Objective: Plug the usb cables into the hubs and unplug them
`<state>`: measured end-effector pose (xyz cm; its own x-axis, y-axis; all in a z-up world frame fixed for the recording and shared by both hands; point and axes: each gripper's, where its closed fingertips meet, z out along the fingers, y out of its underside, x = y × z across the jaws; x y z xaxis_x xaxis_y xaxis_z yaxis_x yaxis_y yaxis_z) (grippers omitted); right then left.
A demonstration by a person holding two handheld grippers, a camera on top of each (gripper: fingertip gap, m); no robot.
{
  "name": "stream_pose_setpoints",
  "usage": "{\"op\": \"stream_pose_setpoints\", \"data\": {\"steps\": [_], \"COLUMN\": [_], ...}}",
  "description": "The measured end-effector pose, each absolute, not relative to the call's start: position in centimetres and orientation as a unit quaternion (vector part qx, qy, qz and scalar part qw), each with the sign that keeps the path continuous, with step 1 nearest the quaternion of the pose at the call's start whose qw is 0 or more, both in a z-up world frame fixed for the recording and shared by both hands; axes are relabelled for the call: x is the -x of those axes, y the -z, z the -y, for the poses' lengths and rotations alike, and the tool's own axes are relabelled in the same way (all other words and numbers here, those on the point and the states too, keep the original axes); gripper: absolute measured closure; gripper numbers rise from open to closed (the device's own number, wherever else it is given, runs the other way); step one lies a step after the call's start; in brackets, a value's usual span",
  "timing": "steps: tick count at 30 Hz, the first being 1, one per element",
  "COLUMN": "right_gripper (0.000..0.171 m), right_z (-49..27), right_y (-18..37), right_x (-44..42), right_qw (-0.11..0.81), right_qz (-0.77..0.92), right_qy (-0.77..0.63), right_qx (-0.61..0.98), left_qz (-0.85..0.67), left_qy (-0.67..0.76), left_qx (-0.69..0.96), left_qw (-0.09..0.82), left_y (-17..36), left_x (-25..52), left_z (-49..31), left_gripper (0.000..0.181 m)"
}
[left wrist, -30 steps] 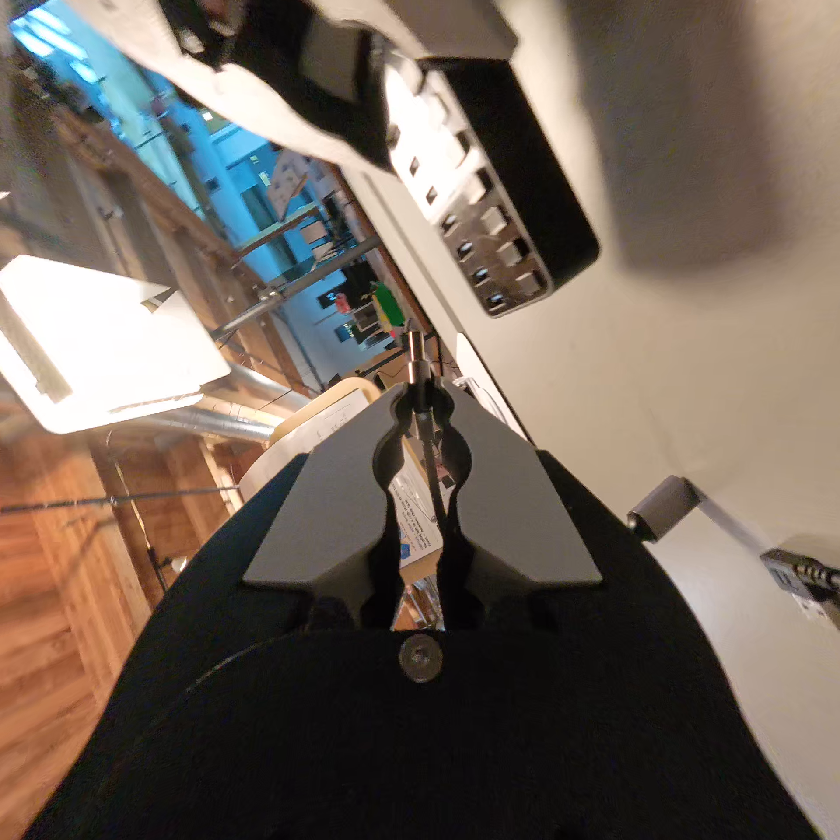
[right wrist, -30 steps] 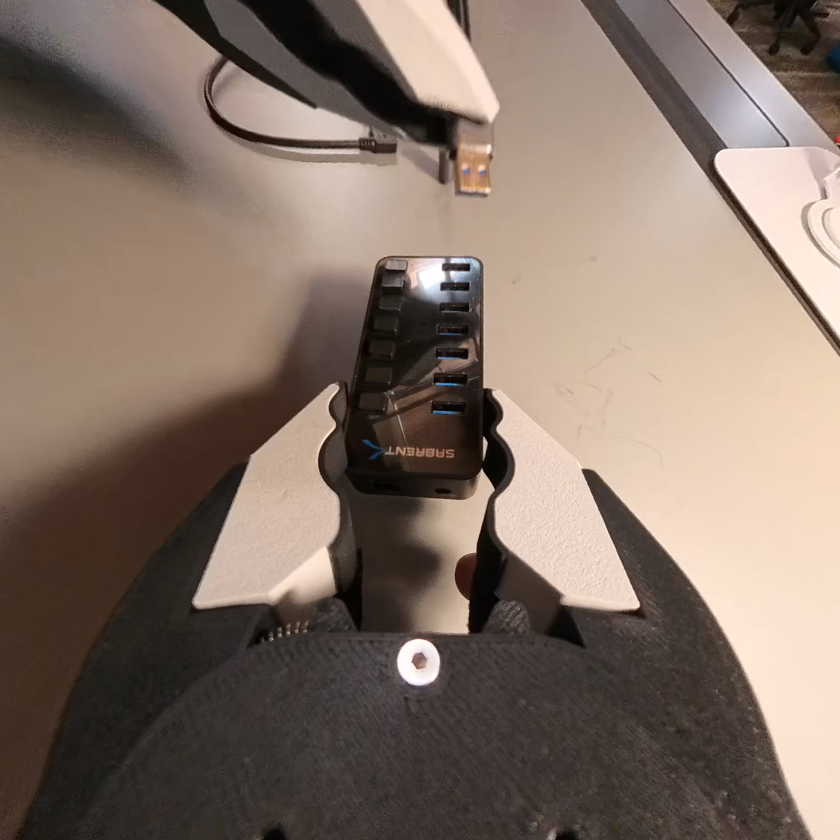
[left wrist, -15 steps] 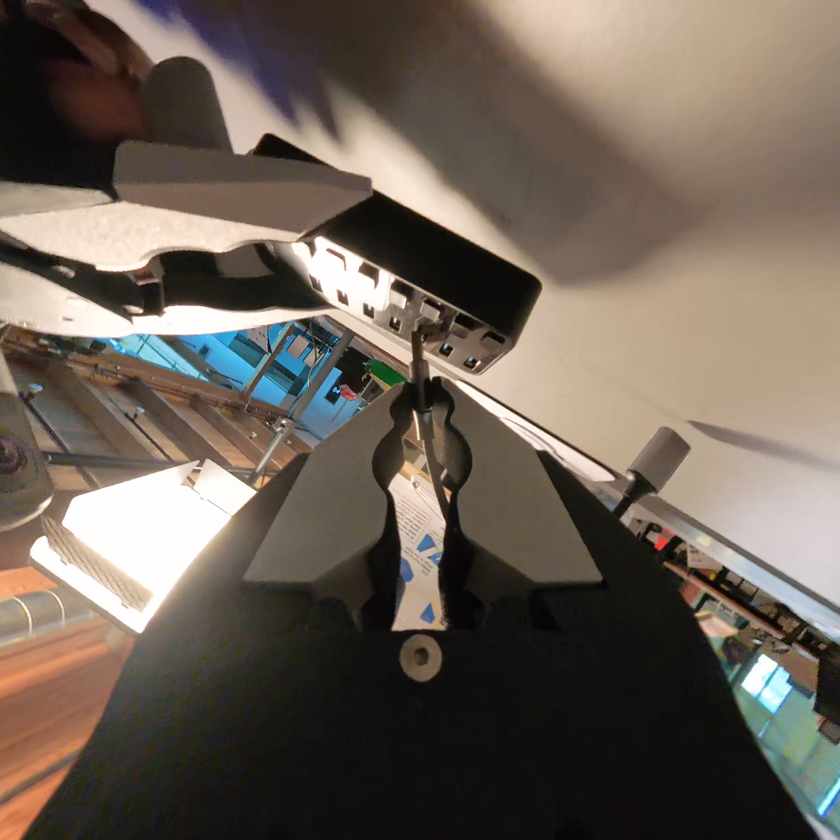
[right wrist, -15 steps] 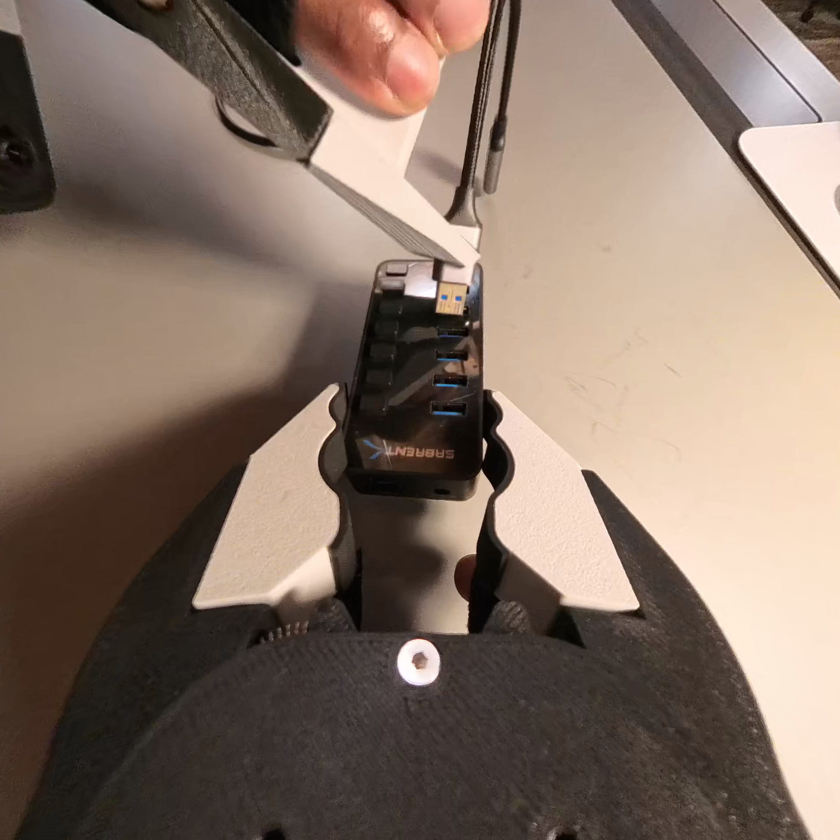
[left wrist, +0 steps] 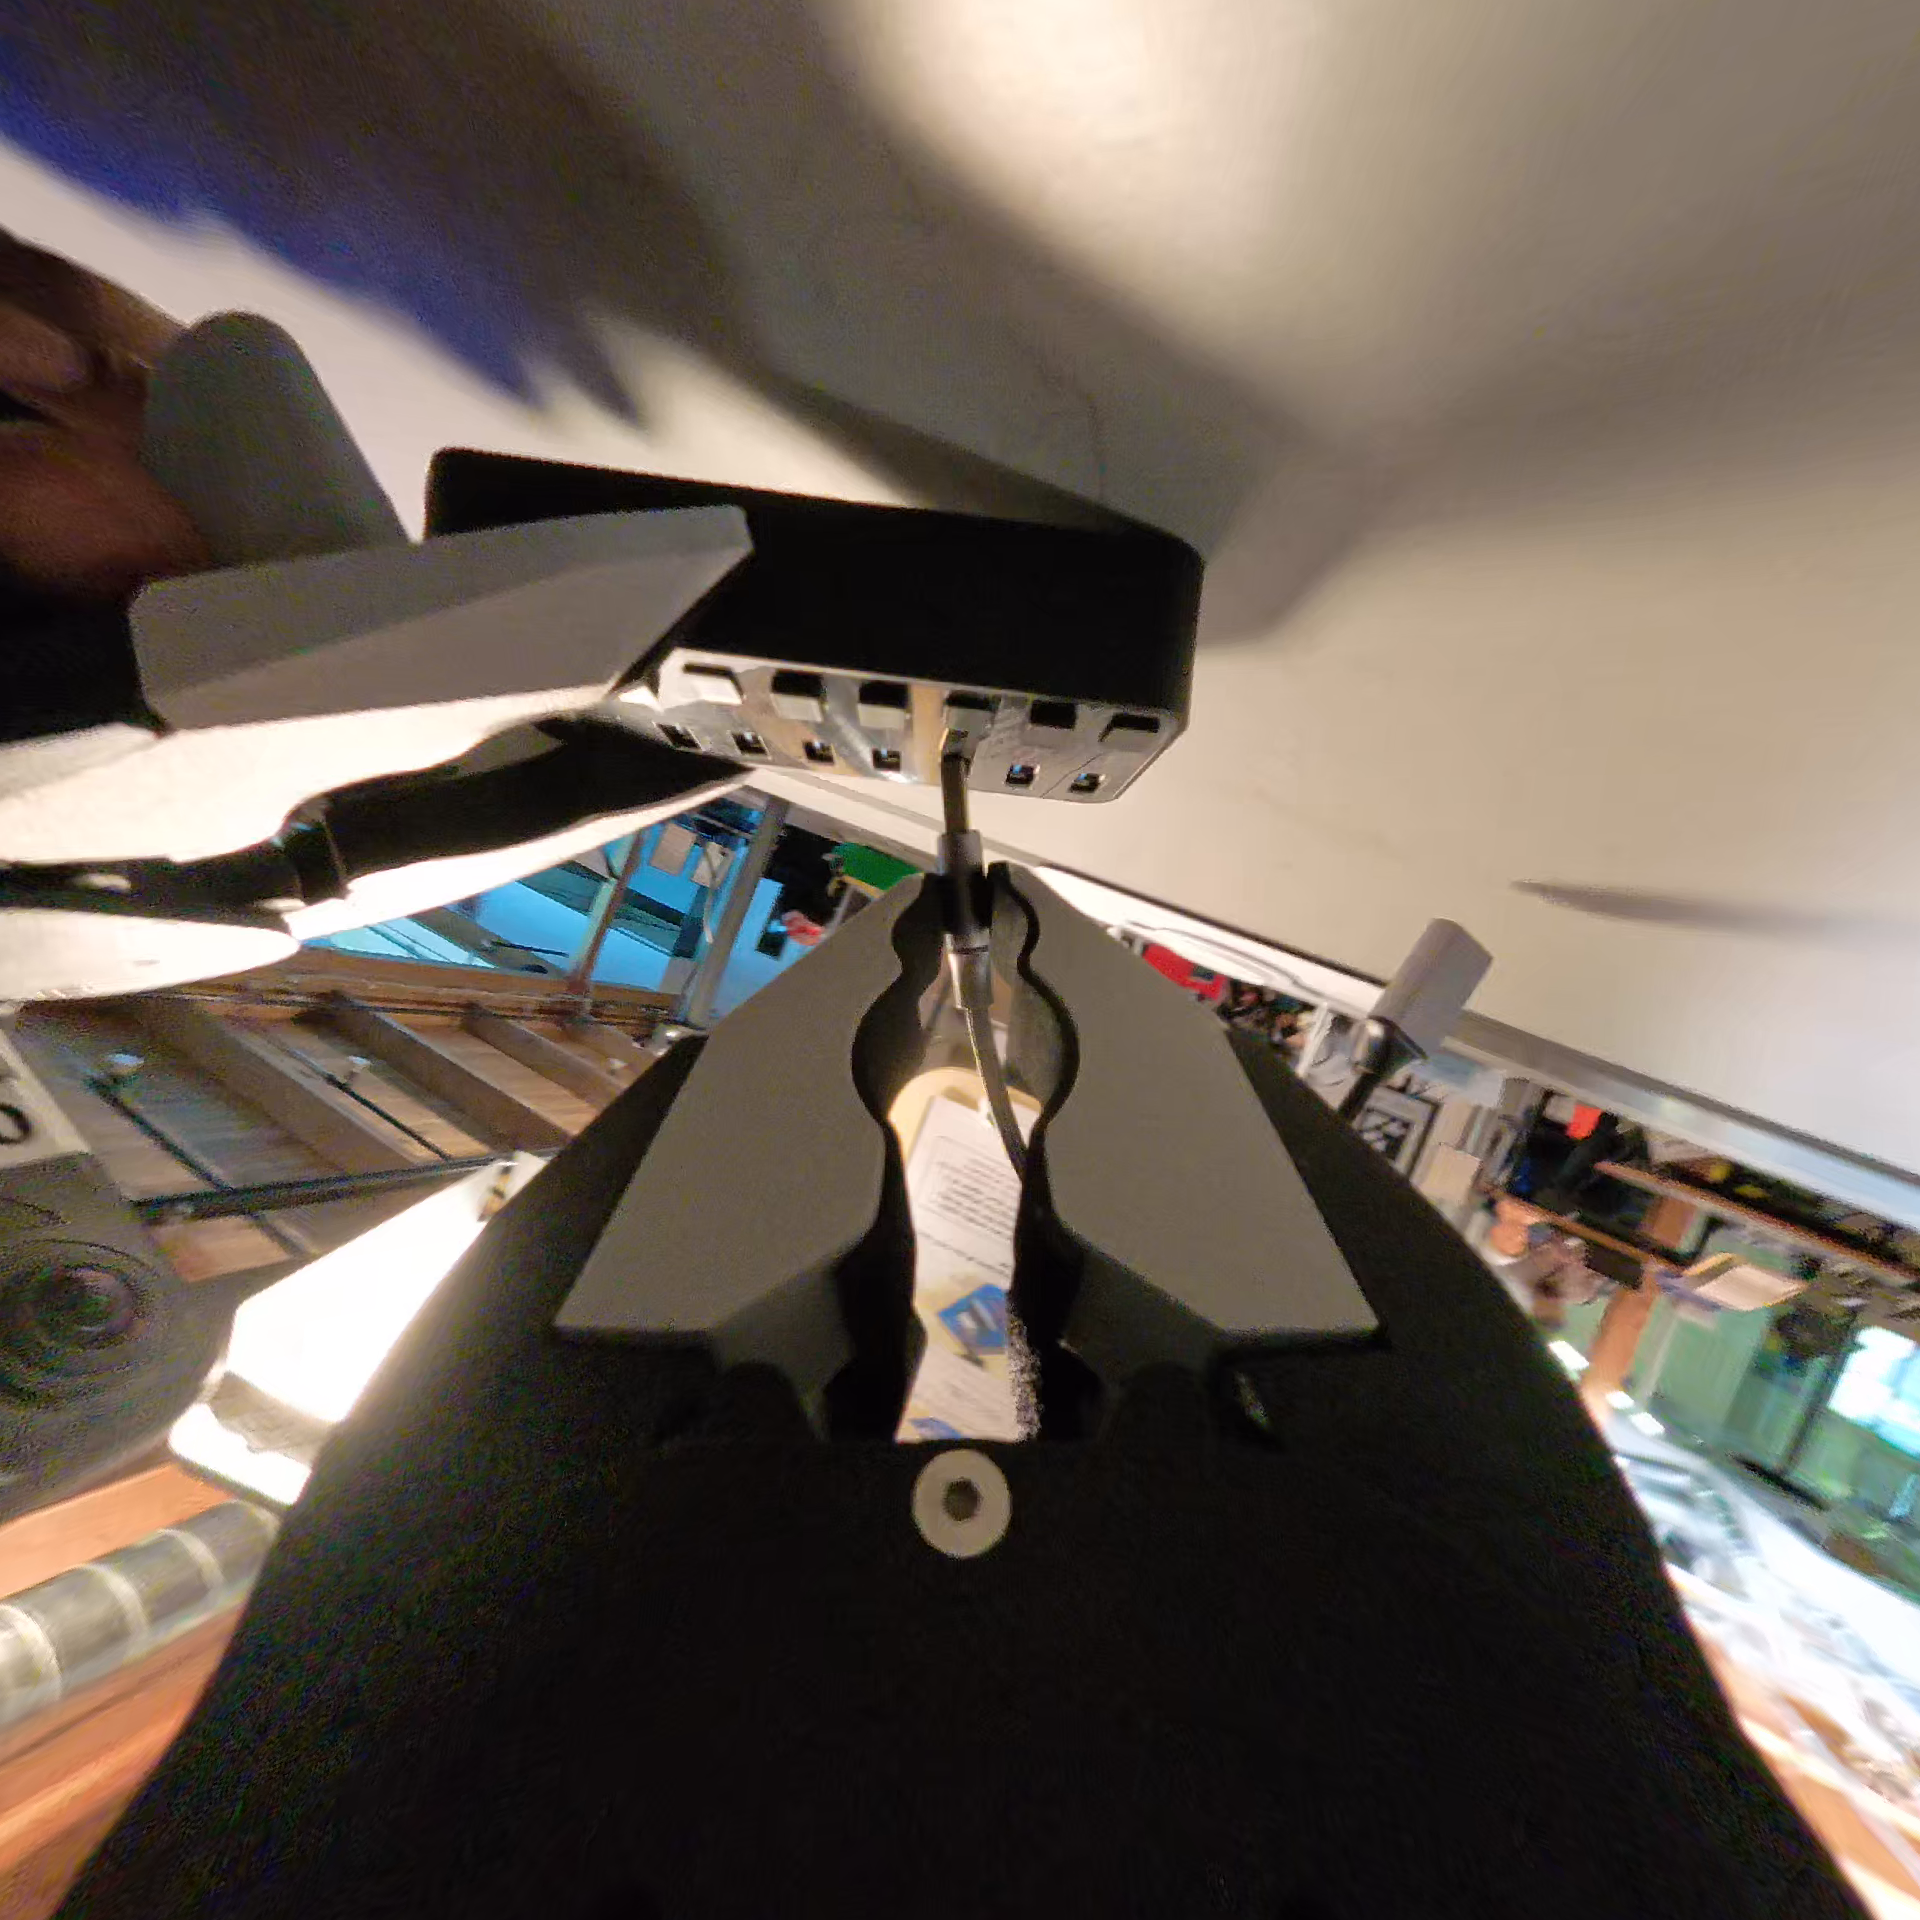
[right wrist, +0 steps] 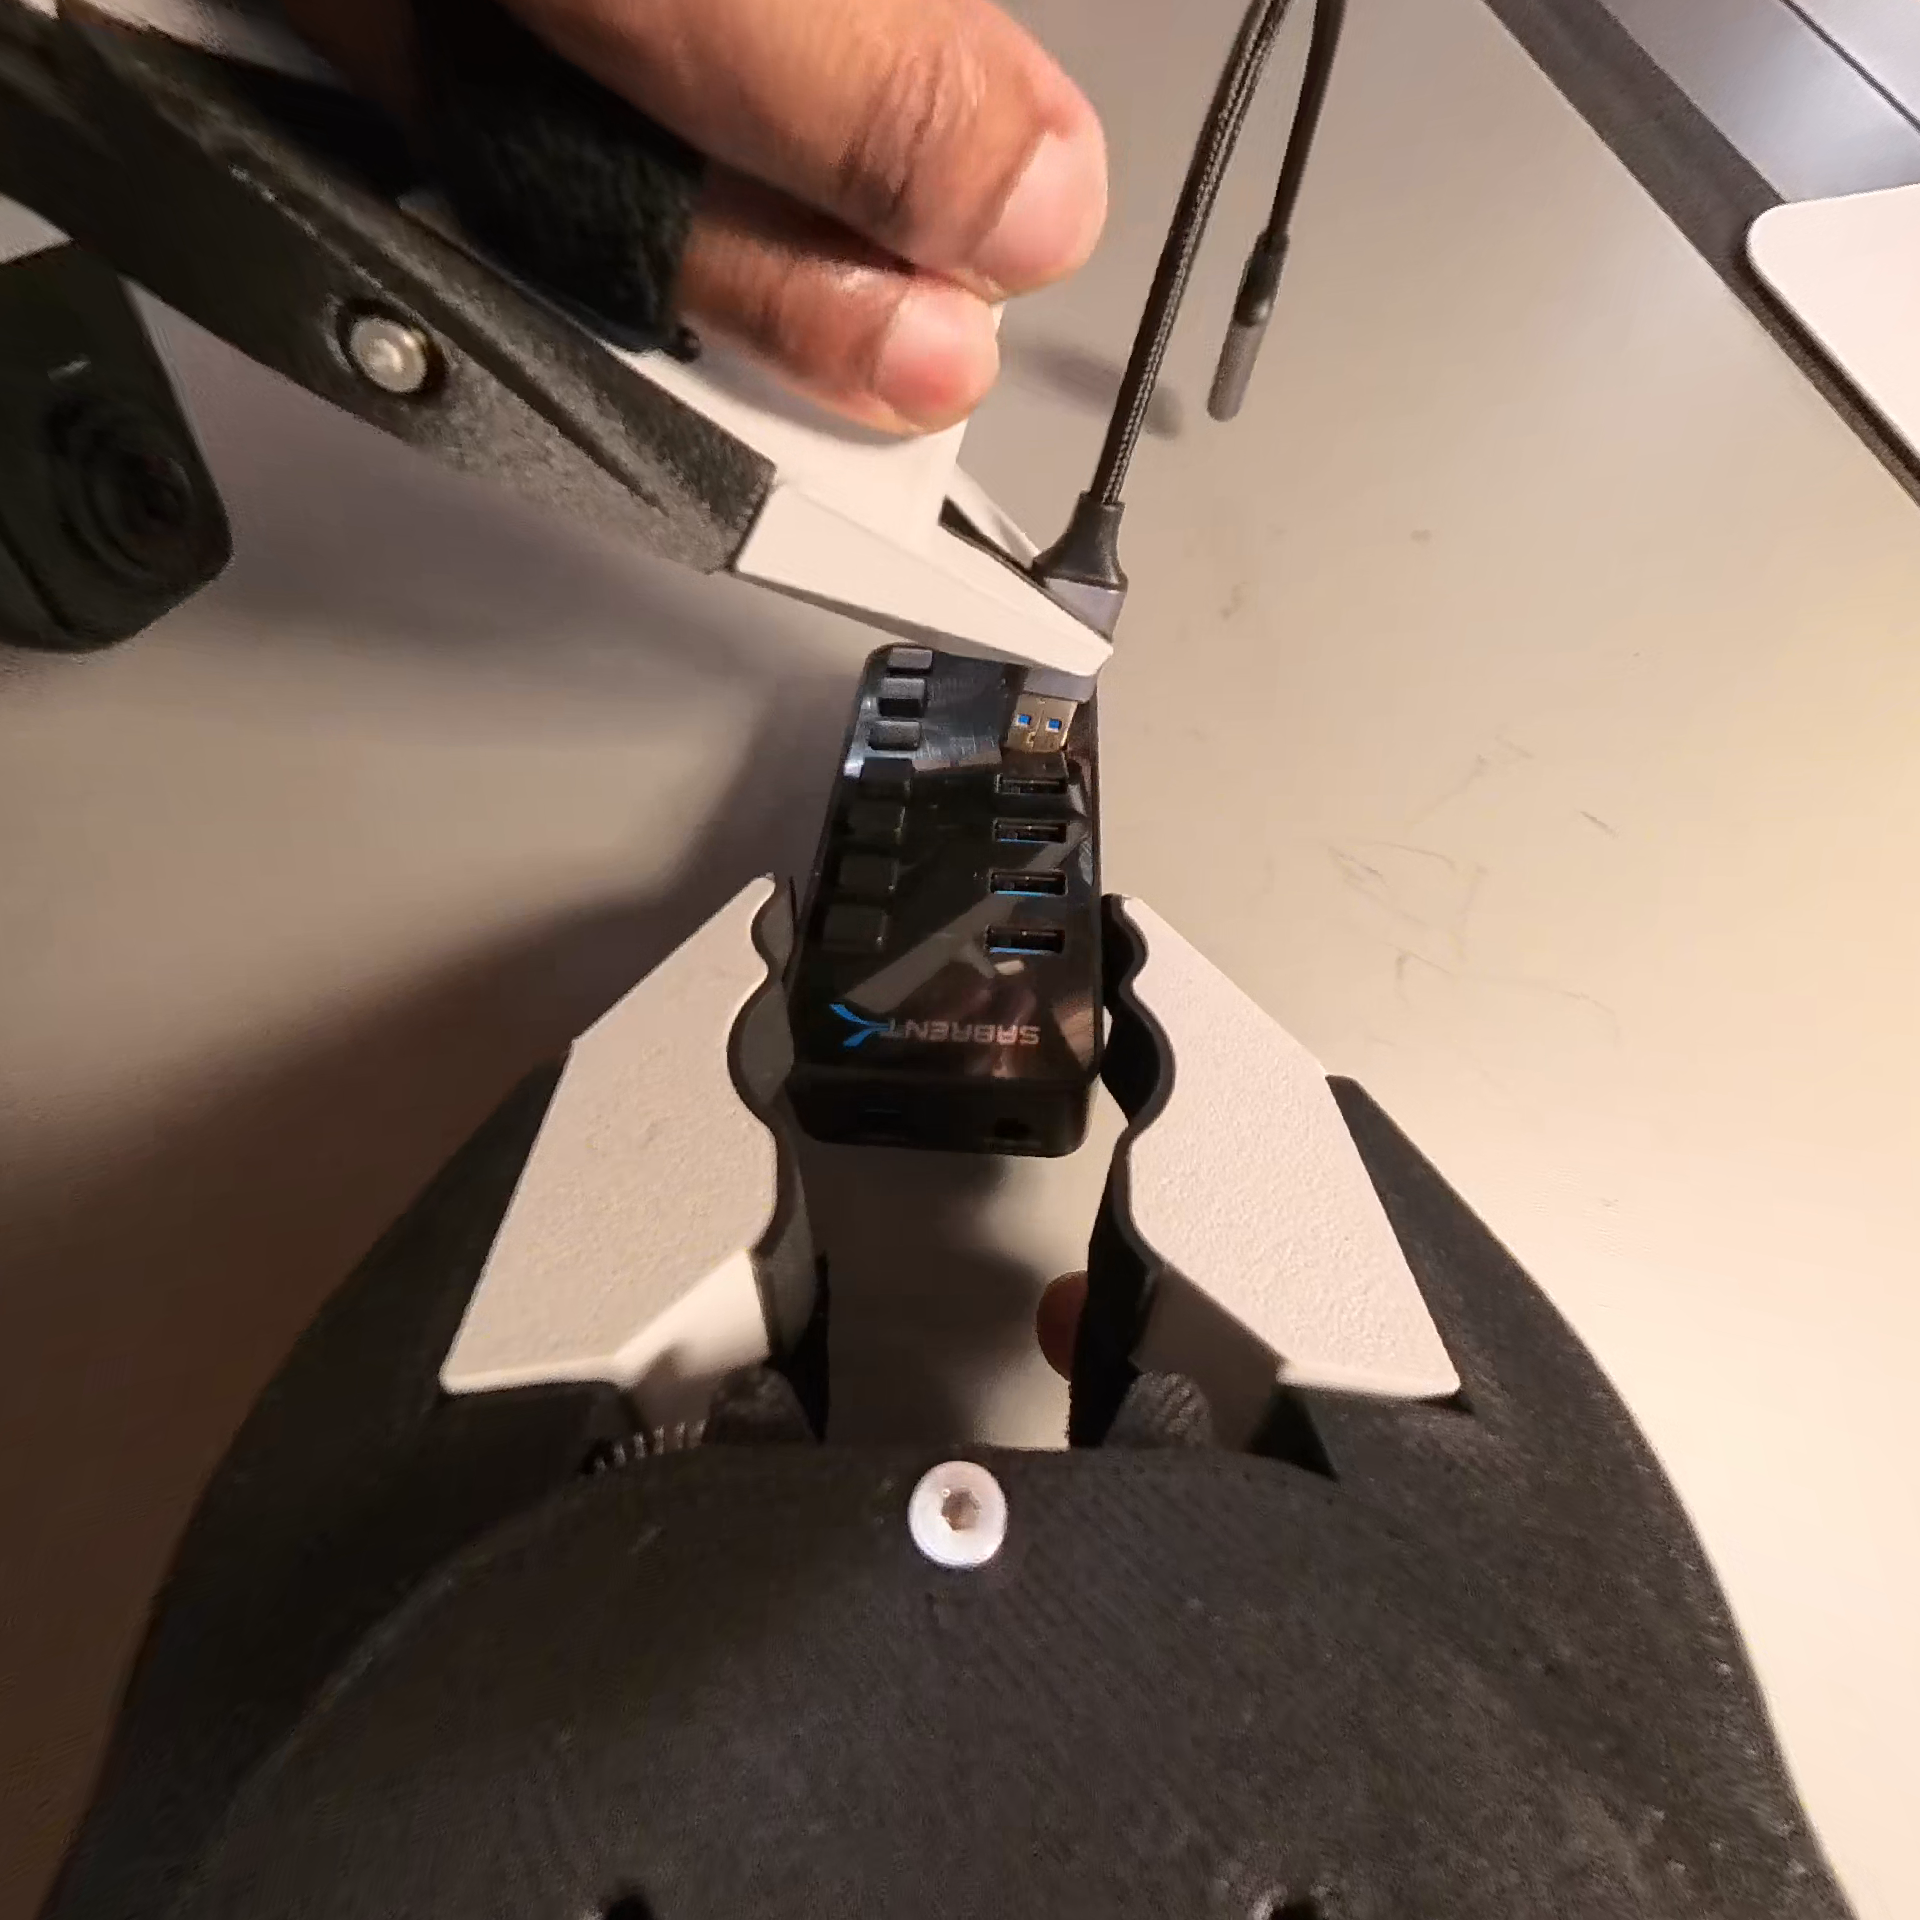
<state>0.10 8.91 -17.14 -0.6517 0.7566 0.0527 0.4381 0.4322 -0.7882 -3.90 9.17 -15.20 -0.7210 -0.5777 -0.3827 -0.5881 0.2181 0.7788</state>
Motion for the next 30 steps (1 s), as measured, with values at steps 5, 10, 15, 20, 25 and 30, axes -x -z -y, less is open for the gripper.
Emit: {"op": "stream_pose_setpoints", "data": {"steps": [5,10,15,20,25,30], "right_gripper": [0.113,0.113,0.113,0.113,0.113,0.113], "right_z": [-8.9,-9.3,-9.8,-10.4,-11.2,-11.7], "right_y": [16.8,16.5,15.5,14.3,12.8,11.7], "right_x": [0.1,0.6,1.4,2.1,2.6,2.8], "right_qw": [0.221,0.248,0.314,0.393,0.484,0.551], "right_qz": [0.818,0.813,0.808,0.794,0.775,0.758], "right_qy": [-0.390,-0.391,-0.375,-0.353,-0.311,-0.264], "right_qx": [0.360,0.353,0.329,0.299,0.262,0.226], "left_qz": [-0.722,-0.616,-0.484,-0.358,-0.251,-0.141], "left_qy": [-0.452,-0.330,-0.180,-0.055,0.030,0.086], "left_qx": [0.518,0.691,0.808,0.869,0.899,0.928], "left_qw": [0.078,0.186,0.284,0.336,0.357,0.334], "left_y": [14.9,13.8,11.6,9.8,8.6,9.6], "left_x": [4.6,5.3,5.1,4.8,4.3,4.6], "left_z": [-8.8,-7.8,-7.3,-7.2,-7.5,-7.8], "left_gripper": [0.172,0.170,0.169,0.170,0.170,0.169]}}
